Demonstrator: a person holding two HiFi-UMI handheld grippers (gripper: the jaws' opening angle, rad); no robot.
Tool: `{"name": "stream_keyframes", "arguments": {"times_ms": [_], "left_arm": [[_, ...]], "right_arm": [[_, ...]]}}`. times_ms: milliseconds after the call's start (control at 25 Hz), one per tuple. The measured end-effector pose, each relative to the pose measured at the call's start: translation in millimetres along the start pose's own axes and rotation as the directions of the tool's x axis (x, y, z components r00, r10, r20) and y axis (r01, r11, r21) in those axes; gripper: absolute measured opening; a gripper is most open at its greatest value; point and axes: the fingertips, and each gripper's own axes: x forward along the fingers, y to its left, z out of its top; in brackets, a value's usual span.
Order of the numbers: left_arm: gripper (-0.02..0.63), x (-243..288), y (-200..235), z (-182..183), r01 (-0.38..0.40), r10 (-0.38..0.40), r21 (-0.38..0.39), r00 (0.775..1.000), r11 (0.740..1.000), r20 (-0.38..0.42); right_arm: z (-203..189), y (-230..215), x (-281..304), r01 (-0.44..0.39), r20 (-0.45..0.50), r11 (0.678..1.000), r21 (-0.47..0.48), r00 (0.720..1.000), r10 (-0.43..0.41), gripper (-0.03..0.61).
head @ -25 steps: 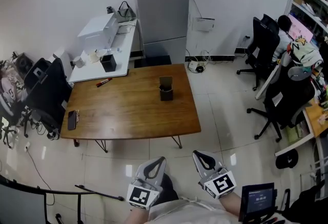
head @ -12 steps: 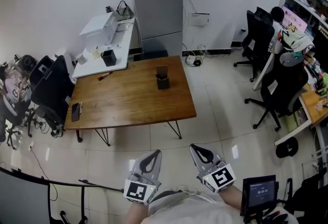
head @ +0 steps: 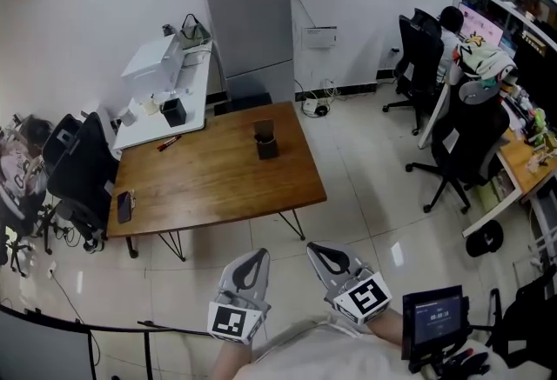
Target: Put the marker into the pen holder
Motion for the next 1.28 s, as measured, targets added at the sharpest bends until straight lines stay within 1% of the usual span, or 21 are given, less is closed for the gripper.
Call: {"name": "stream_keyframes", "arguments": {"times_ms": [200, 320, 440, 640, 1000, 1280], "left_arm": [[0.015, 2, 0, -6, 0.013, -0.013, -0.011, 1.000, 1.000, -0.018], [0.015, 6, 4, -5, 0.015, -0.015, 0.001, 1.000, 1.000, -0.006], [0.015, 6, 8, -8, 0.000, -0.001, -0.006, 1.000, 1.000, -0.009], [0.015, 9, 18, -8, -0.025, 0.025, -0.016, 1.000, 1.000, -0.009], [0.015, 15, 14, -6, -0.021, 0.021, -0.004, 1.000, 1.000, -0.003], [0.015, 15, 14, -7, 0.000, 0.000, 0.012, 1.000, 1.000, -0.005]], "right_arm": [[-8, 3, 5, -0.012, -0.013, 1.000, 0.027, 1.000, 0.012, 0.000], [-6, -2, 10, -0.007, -0.018, 1.000, 0.006, 1.000, 0.007, 0.000], [-10, -3, 11, -0.009, -0.032, 1.000, 0.008, 0.999, 0.009, 0.000], [-7, -6, 18, -0.021, -0.026, 1.000, -0.008, 0.999, 0.020, 0.000], [-8, -11, 20, -0.027, -0.021, 1.000, -0.003, 0.999, 0.027, 0.000], [-13, -14, 19, -0.006, -0.030, 1.000, 0.006, 1.000, 0.006, 0.000]]}}
